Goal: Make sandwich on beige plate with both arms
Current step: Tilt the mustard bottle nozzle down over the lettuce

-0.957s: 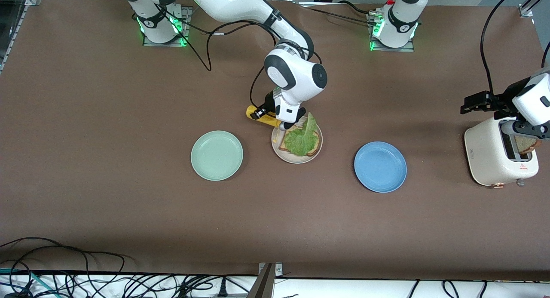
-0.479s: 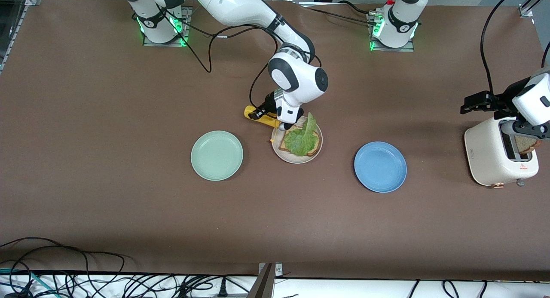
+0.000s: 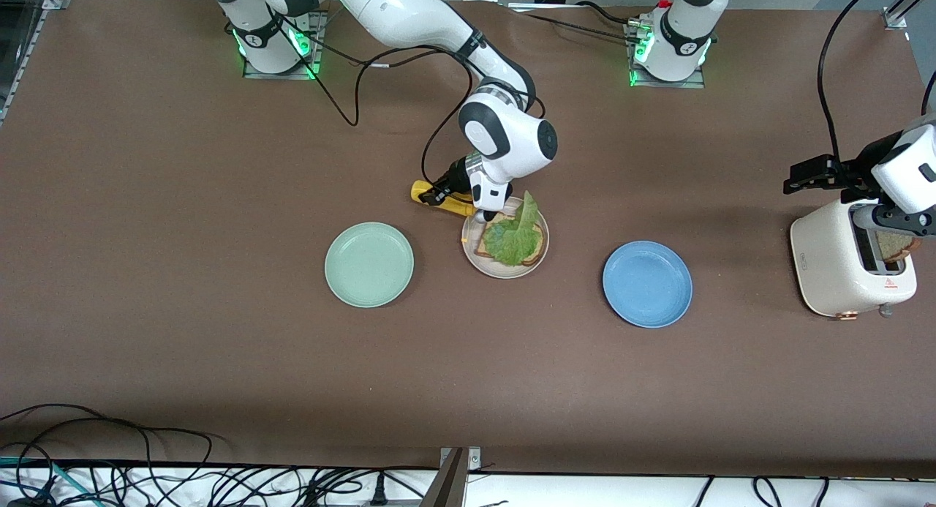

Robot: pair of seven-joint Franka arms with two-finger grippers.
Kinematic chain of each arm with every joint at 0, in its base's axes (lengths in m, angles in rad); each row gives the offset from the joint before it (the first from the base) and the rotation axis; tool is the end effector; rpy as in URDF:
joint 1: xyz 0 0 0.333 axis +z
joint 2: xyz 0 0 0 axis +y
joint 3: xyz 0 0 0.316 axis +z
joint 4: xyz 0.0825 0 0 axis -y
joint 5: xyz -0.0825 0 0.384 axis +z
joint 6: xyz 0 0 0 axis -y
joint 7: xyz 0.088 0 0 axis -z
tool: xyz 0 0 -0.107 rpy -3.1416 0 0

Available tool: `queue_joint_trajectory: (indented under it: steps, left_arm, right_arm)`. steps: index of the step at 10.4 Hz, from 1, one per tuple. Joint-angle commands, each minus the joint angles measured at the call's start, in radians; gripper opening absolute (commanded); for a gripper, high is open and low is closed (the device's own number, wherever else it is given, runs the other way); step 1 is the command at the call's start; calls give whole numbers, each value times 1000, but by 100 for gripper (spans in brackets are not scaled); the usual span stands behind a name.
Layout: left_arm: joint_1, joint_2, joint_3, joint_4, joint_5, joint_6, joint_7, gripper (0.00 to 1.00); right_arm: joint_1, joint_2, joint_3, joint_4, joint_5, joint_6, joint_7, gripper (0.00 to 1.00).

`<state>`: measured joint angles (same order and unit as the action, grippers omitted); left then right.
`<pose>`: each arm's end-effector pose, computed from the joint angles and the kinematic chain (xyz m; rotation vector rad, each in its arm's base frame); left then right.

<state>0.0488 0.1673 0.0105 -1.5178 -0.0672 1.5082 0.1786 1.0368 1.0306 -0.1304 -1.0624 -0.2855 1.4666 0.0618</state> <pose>0.5921 0.0271 0.5484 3.0396 -0.1789 -0.2562 0.4368 0.5479 0.1778 2.1933 1.1058 -0.4483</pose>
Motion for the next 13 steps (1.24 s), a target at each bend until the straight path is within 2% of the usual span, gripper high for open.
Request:
queue_joint_trajectory:
  steps: [1,5,11,13]
  left_arm:
    - [2,-6,-1,1,-20,-11,-7,100]
    - [2,-6,-1,1,-20,-11,-7,100]
    - [2,-6,0,-1,-20,-11,-7,100]
    - [2,-6,0,-1,-20,-11,-7,100]
  right_arm:
    - [16,29,-17,58,-17,-37,-37,0]
    - [17,19,-23,62,-15,-52,-75,0]
    - [-20,-67,-12,49,-3,-66,-100,0]
    - [-49,-125,-8,1,11,-55,-106,0]
